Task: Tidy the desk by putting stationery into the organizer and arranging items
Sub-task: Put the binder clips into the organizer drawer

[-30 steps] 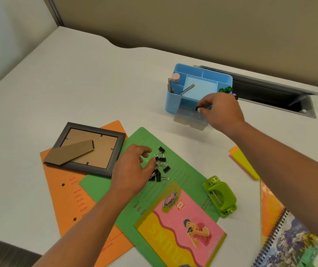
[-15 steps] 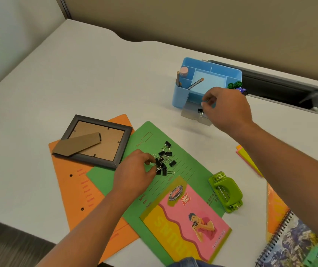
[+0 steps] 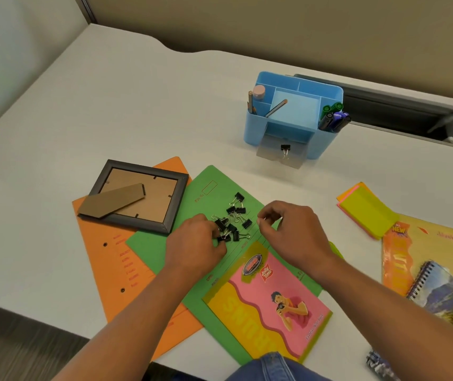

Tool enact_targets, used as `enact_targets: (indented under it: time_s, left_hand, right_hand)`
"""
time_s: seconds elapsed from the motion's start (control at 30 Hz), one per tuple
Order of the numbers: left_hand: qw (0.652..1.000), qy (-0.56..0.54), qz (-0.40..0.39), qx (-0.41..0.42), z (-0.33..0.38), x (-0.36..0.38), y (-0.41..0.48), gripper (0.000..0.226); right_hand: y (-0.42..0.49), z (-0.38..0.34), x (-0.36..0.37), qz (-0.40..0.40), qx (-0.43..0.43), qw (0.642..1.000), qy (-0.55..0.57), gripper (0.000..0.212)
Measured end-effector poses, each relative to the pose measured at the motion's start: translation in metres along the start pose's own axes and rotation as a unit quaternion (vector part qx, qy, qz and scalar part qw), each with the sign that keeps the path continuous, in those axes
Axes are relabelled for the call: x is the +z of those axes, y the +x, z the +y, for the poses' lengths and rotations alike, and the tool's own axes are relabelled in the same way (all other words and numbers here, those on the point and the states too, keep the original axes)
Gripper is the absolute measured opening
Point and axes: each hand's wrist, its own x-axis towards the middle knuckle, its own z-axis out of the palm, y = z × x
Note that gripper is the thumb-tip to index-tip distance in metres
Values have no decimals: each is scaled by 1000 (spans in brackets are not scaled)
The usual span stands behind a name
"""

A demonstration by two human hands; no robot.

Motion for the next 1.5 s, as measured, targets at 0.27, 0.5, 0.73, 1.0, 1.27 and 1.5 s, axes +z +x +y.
enact_targets:
  time_s: [0.27,0.5,0.73,1.0,1.27,1.5]
  left_hand:
    - [1000,-10,14,0,2,-15,-24,20]
    - [995,-44,87,29,17,-19,-38,21]
    - [983,-41,147,102,32,-21,-33,27]
    - [976,-65,186,92,48,-26,-18,27]
    - [975,-149,156,43,37,-30,0,23]
    - [981,-162,109,-16,9,-19,2,20]
  right_hand:
    - [-16,-13,10,-50,12,997,60,4]
    - [-20,-29,17,-97,32,982,157,16]
    - [-18,-40,5,-106,43,977,181,10]
    - [-8,-44,-11,-19,-8,997,74,32]
    - [58,-23,-58,80,8,993,91,33]
    - [120,-1,-80,80,1,996,-45,16]
